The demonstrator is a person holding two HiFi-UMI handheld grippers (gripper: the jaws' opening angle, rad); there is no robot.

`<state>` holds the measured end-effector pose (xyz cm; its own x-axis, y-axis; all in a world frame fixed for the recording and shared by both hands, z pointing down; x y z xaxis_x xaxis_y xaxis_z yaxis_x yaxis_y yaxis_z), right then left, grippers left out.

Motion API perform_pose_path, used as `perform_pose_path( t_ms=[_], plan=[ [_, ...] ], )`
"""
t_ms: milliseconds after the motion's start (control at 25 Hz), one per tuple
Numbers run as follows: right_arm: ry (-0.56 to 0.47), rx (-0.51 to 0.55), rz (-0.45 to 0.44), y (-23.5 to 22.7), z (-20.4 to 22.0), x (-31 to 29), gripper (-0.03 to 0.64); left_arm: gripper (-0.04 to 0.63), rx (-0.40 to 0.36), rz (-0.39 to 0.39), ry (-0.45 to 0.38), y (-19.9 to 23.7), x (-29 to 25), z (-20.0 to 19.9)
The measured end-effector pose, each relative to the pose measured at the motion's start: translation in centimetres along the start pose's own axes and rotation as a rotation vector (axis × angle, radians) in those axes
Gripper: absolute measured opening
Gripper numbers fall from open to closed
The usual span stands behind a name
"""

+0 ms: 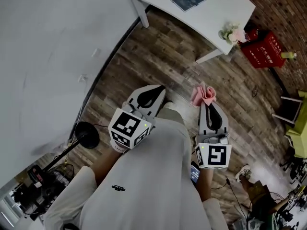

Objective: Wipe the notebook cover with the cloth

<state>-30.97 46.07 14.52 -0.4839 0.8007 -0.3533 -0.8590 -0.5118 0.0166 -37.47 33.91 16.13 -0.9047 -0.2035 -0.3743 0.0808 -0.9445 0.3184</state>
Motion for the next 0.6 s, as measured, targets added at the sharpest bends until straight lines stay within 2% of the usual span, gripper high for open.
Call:
perform_pose_path(
  t_ms=[280,400,600],
  plan=[
    [-0.108,0.019,-0.036,-1.5,-0.1,4.3,0.031,0.025,-0.065,0.007,-0.016,-4.0,-2.3,-0.1],
    [-0.142,-0.027,-0.122,-0.7,0.2,5.7,0.029,0.025,-0.07,0.009,-0.014,-5.2,-2.4,0.1],
    [-0.147,-0.034,-0.164,-0.3,0.2,5.2,0.031,0.025,-0.082,0.001,-0.02,-5.5,-3.0,-0.6]
  ],
)
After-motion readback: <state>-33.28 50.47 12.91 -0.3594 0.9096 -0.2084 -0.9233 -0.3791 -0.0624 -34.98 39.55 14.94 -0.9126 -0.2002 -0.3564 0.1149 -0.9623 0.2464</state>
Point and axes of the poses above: the fingertips, and each gripper's own axes: x backward along the fingers, y to its left, z out of its underside, the point moved 1 cm from there along x, backward along the fingers, and after that the axes turned 6 degrees about z, right-handed, at the moved point
